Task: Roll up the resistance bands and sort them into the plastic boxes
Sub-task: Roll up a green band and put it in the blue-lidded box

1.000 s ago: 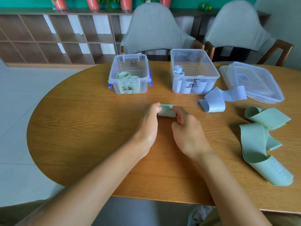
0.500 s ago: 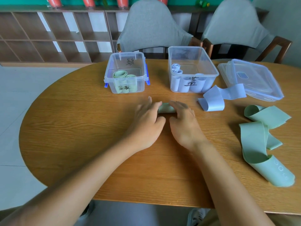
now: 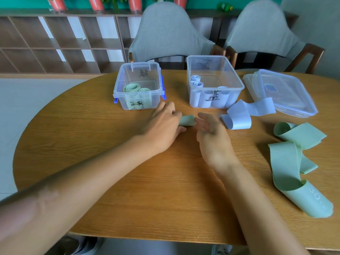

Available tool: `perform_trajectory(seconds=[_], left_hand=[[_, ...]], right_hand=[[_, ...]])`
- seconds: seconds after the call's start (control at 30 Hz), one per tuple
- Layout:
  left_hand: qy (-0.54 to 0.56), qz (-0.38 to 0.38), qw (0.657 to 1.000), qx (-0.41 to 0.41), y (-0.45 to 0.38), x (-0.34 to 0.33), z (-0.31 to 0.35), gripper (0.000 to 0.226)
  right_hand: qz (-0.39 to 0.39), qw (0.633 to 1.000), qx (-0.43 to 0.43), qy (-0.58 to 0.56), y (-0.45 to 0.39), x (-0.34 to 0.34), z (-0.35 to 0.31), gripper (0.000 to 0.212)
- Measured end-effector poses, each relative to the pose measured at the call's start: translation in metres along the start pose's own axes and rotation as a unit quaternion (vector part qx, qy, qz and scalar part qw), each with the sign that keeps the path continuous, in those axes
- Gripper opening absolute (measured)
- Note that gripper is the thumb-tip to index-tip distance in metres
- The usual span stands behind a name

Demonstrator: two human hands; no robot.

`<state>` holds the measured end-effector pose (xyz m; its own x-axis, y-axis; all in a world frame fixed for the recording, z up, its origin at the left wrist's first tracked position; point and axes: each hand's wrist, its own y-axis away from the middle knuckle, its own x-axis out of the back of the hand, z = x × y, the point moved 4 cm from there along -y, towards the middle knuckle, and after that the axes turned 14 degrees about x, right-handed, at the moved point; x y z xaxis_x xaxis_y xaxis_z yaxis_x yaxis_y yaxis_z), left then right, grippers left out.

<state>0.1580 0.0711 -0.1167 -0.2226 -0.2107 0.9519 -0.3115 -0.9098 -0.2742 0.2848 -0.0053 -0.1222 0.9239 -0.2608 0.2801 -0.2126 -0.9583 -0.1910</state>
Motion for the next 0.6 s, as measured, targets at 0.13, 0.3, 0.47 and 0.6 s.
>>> perform_trajectory(seconds=[0.13, 0.3, 0.47, 0.6], left_hand=[[0.105, -0.019, 0.994, 0.031, -0.009, -0.006, -0.008, 0.027], [0.214, 0.028, 0.974, 0.065, -0.004, -0.005, -0.008, 0.032], [0.237, 0.05, 0.968, 0.074, -0.005, -0.011, -0.007, 0.021], [0.248, 0.052, 0.964, 0.086, -0.009, -0.015, -0.003, 0.028]], right_hand=[[-0.009, 1.0, 0.006, -0.023, -0.001, -0.002, -0.004, 0.061], [-0.01, 0.999, 0.019, -0.033, -0.005, -0.007, -0.001, 0.06], [-0.018, 0.999, 0.02, -0.037, -0.01, -0.011, 0.006, 0.062], [-0.027, 0.999, 0.023, -0.041, -0.011, -0.015, 0.005, 0.074]])
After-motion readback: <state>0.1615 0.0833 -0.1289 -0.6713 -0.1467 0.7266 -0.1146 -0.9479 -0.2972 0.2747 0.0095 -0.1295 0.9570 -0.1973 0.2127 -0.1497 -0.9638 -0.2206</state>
